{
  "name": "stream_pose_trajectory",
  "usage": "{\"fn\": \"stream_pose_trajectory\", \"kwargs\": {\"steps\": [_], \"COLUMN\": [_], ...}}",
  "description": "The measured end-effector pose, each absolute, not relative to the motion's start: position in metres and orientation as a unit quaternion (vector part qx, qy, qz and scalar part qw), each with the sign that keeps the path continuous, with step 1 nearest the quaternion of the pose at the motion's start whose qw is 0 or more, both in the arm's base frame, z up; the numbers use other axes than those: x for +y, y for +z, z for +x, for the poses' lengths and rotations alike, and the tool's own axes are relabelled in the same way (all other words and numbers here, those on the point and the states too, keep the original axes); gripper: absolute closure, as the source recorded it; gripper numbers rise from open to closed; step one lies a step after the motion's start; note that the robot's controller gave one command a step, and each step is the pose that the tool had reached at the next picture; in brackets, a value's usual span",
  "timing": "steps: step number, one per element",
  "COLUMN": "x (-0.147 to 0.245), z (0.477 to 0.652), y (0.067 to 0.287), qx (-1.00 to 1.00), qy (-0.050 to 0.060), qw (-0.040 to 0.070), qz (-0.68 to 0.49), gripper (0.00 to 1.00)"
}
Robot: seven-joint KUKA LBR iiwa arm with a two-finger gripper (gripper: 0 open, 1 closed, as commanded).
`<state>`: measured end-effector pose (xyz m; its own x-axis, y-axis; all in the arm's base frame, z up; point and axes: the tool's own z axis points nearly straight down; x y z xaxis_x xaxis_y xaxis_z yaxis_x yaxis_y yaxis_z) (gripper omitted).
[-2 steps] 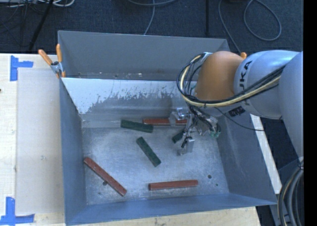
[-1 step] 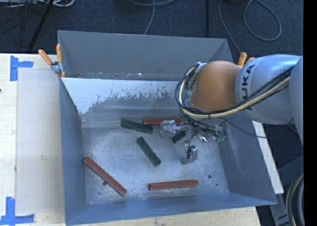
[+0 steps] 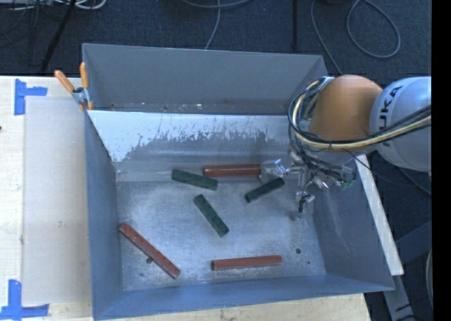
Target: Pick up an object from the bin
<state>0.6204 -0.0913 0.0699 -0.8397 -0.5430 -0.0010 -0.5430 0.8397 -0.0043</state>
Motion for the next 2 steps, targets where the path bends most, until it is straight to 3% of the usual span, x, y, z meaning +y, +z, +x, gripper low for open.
{"fn": "stream_pose_trajectory", "kwargs": {"steps": [1, 2], "x": [-0.087, -0.079], "z": [0.62, 0.614], "y": [0.07, 0.23], "qx": [0.959, 0.962], "qy": [0.0, -0.002], "qw": [0.001, 0.005], "qz": [-0.285, -0.272], "gripper": [1.0, 1.0]}}
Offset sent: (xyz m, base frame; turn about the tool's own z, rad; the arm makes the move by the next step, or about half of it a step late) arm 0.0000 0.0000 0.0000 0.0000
